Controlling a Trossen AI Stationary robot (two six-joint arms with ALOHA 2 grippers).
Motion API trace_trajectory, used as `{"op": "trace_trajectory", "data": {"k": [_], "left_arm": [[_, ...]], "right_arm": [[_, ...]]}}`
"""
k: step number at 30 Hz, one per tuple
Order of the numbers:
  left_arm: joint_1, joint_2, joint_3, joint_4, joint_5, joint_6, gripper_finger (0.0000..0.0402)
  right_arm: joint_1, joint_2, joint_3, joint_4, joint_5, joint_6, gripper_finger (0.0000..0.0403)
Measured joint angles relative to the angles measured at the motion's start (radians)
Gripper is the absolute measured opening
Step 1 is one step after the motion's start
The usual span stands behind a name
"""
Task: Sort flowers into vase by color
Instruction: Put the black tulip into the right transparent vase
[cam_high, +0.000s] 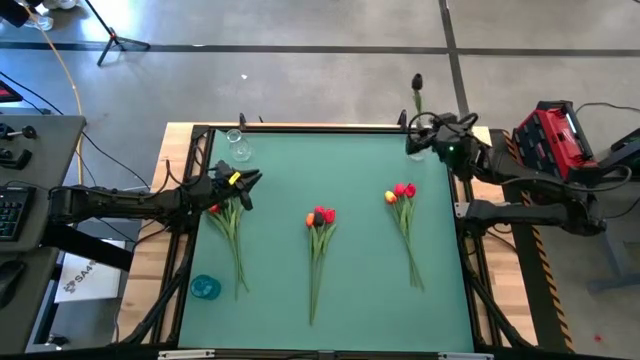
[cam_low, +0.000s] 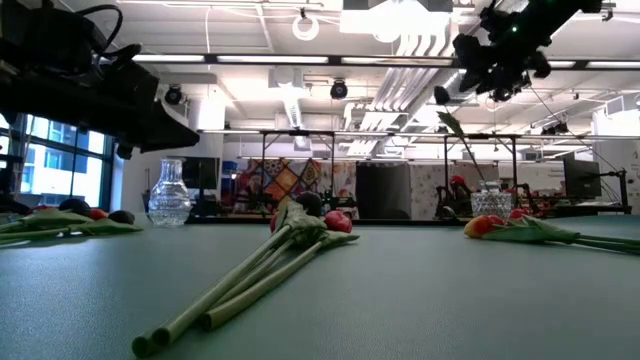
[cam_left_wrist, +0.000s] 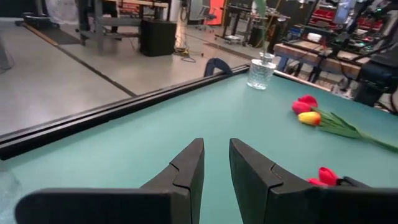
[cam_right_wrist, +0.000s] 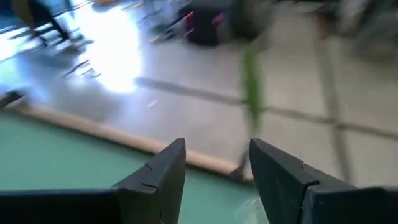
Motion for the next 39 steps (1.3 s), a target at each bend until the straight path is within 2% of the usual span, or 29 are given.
{"op": "trace_trajectory", "data": {"k": [4,9,16,23,28,39], "left_arm": [[0.000,0.000,0.000,0.000,0.043,-0.006,0.0063],[0.000,0.013,0.000,0.002,0.095,0.007,0.0063],[-0.001,0.058,0.000,0.011,0.139,-0.020,0.0063],[-0.001,0.102,0.000,0.013,0.145,-0.037,0.0063],[-0.001,0.129,0.000,0.019,0.219,0.026,0.0065],[-0.001,0.137,0.003,0.087,0.225,0.024,0.0144]], "right_arm": [[0.019,0.015,-0.002,-0.061,-0.175,0.094,0.0168],[0.066,0.071,-0.058,-0.024,-0.273,0.161,0.0168],[0.148,0.197,-0.126,0.048,-0.279,0.261,0.0168],[0.234,0.310,-0.129,0.136,-0.301,0.300,0.0168],[0.281,0.367,-0.129,0.172,-0.323,0.323,0.0168],[0.300,0.446,-0.129,0.281,-0.318,0.315,0.0168]]}}
